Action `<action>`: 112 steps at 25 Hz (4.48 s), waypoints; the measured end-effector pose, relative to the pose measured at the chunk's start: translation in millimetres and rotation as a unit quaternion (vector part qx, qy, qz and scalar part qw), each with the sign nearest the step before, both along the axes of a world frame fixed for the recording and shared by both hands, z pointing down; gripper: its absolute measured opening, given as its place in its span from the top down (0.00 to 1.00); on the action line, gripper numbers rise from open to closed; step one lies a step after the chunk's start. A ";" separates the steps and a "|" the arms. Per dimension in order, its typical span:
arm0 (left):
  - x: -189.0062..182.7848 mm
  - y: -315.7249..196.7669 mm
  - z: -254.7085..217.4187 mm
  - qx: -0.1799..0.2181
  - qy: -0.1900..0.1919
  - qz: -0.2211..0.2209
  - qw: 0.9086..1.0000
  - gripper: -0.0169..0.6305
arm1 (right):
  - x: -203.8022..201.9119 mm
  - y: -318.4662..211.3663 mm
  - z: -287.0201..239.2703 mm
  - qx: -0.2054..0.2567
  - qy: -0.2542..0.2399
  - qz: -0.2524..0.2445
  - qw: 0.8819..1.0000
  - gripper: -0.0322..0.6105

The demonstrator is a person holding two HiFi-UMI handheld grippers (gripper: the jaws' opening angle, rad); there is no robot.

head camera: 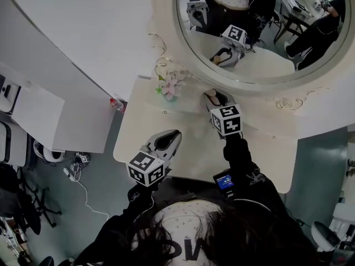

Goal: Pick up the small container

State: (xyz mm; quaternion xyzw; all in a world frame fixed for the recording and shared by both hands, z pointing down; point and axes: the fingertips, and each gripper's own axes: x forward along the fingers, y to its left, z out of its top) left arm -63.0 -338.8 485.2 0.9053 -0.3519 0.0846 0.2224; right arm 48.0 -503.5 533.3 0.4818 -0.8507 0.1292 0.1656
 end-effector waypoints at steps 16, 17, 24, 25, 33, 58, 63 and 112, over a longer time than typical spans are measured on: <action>24.2 11.4 21.8 -0.034 -0.008 0.045 0.998 0.86 | -2.2 33.7 -15.9 -0.012 -0.001 -0.013 1.000 0.72; 25.7 11.9 22.4 -0.035 -0.008 0.047 0.998 0.86 | -3.9 37.5 -19.5 -0.012 -0.004 -0.016 1.000 0.72; 45.2 21.5 27.1 -0.048 0.005 0.077 0.996 0.81 | -21.0 66.7 -52.4 -0.007 -0.025 -0.038 0.999 0.72; 47.9 22.5 29.4 -0.049 0.002 0.082 0.995 0.80 | -24.1 71.3 -58.2 -0.005 -0.028 -0.042 0.999 0.72; 57.0 18.8 50.2 -0.068 -0.008 0.107 0.992 0.71 | -46.0 110.3 -90.4 0.009 -0.044 -0.074 0.996 0.72; 21.0 102.0 13.9 -0.038 0.041 0.143 0.988 0.69 | -96.3 230.7 -121.1 0.034 -0.059 -0.061 0.996 0.72; 19.6 132.0 20.4 -0.044 0.046 0.160 0.985 0.69 | -98.5 260.8 -115.3 0.032 -0.047 -0.048 0.997 0.72; 116.0 442.7 0.6 -0.026 0.033 0.163 0.986 0.69 | -4.7 582.0 -138.2 0.087 -0.039 -0.052 0.994 0.72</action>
